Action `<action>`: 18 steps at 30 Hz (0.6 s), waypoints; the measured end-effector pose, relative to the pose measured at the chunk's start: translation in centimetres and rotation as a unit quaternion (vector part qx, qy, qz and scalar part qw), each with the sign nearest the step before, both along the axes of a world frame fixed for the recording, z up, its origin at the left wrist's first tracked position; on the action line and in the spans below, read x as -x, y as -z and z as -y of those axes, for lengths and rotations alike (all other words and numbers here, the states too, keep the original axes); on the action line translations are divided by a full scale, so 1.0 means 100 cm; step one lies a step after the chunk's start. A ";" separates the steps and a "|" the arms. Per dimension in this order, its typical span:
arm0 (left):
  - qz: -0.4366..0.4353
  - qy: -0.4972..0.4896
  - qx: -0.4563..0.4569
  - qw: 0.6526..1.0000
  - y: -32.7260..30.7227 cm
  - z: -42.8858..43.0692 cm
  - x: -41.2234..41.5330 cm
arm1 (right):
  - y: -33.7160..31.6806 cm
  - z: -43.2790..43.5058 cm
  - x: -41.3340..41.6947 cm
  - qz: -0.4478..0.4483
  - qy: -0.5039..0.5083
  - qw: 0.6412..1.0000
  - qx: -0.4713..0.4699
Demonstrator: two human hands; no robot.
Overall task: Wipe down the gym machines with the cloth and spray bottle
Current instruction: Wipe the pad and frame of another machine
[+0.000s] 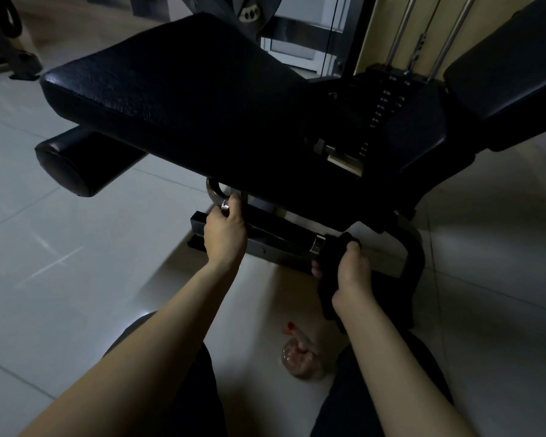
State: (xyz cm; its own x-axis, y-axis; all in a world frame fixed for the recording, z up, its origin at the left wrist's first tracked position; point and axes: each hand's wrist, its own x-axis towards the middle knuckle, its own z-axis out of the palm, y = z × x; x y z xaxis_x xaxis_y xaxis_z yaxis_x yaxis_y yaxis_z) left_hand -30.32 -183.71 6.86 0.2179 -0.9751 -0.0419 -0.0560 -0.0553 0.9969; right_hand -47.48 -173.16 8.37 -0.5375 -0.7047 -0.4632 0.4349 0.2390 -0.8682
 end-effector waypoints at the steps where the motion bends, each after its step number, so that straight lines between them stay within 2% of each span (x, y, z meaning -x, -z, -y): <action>1: 0.001 -0.005 -0.001 1.000 0.000 0.001 0.000 | -0.007 0.009 -0.002 0.077 -0.013 0.997 0.023; 3: 0.004 -0.007 -0.003 1.000 0.000 0.000 0.001 | -0.016 0.022 -0.008 0.172 -0.045 0.983 0.045; 4: 0.001 -0.007 -0.001 1.000 -0.001 0.001 0.001 | -0.017 0.024 -0.011 0.161 -0.062 0.984 0.042; 7: -0.009 -0.011 0.000 1.000 -0.001 0.002 0.003 | -0.015 0.025 -0.007 -0.003 -0.119 0.993 -0.016; 10: -0.023 0.000 -0.005 1.000 -0.001 0.002 0.003 | -0.011 0.028 0.005 -0.142 -0.125 0.981 -0.047; 15: -0.023 0.016 -0.005 1.000 0.001 -0.003 0.001 | -0.002 0.020 0.010 -0.218 -0.096 0.970 -0.055; 18: -0.090 0.042 -0.007 0.995 -0.009 -0.014 0.000 | 0.010 0.004 0.010 -0.190 -0.048 0.978 -0.073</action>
State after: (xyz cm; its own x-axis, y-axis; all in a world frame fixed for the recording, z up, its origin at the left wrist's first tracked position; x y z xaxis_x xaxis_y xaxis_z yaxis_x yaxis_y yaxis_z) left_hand -30.34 -182.29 7.73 0.1242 -0.9885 -0.0862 0.1191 -0.0714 0.9903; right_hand -48.47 -173.60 7.33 -0.6242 -0.7021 -0.3427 0.0571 0.3965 -0.9162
